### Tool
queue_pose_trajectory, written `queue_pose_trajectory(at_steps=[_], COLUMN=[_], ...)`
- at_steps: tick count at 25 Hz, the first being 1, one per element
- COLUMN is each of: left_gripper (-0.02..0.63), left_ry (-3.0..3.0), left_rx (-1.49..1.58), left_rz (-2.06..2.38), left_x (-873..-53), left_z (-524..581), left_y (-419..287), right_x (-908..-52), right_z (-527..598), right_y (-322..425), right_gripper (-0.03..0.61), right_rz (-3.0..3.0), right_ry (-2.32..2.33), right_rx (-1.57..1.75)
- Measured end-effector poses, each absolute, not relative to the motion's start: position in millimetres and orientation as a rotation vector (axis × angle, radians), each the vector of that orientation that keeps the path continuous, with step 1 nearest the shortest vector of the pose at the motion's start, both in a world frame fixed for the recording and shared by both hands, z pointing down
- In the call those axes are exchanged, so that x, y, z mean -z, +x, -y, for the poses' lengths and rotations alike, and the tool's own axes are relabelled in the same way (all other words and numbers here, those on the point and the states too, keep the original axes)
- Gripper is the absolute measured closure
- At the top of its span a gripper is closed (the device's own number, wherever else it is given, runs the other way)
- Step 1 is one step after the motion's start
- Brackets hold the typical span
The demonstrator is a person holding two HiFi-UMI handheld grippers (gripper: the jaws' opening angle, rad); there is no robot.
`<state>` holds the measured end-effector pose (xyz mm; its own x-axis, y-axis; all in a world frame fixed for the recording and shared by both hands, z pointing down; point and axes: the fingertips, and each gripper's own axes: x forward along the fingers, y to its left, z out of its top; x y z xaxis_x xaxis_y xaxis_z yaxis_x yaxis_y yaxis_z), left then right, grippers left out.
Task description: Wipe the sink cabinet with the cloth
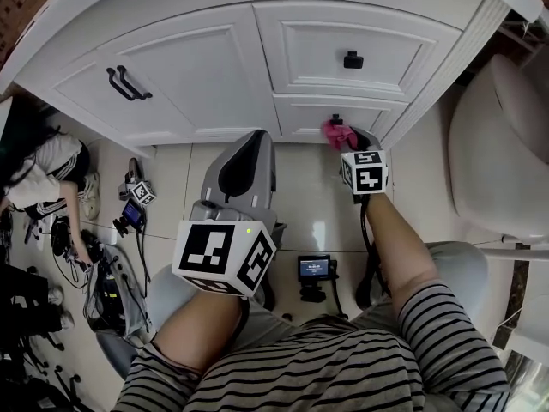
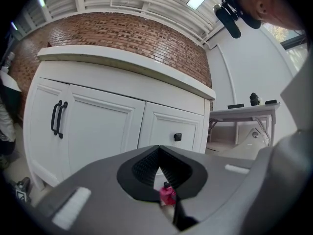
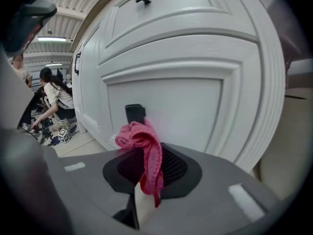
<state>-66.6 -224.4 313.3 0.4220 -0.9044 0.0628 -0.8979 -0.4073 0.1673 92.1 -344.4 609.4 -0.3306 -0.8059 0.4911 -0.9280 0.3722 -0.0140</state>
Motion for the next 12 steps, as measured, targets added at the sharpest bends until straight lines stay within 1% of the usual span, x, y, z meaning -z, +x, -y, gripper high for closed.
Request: queue_pose_trajectory(at_steps=[8,12], left_gripper=[0.620,0.620], left_ry=[2.550,2.574], left_rx=[-0.006,-0.021], left_rz=[1.611,1.627], left_x=[-316,-313], left_z=[228,232], left_y=[-50,-46], right_x=[-609,-590], right_z=[335,326], right_y=[178,209], right_gripper=[0.500,0.505], right_rz=[2.085,2.007], right_ry=[1.681,1.768], right_rx=[-0.464,-0.485])
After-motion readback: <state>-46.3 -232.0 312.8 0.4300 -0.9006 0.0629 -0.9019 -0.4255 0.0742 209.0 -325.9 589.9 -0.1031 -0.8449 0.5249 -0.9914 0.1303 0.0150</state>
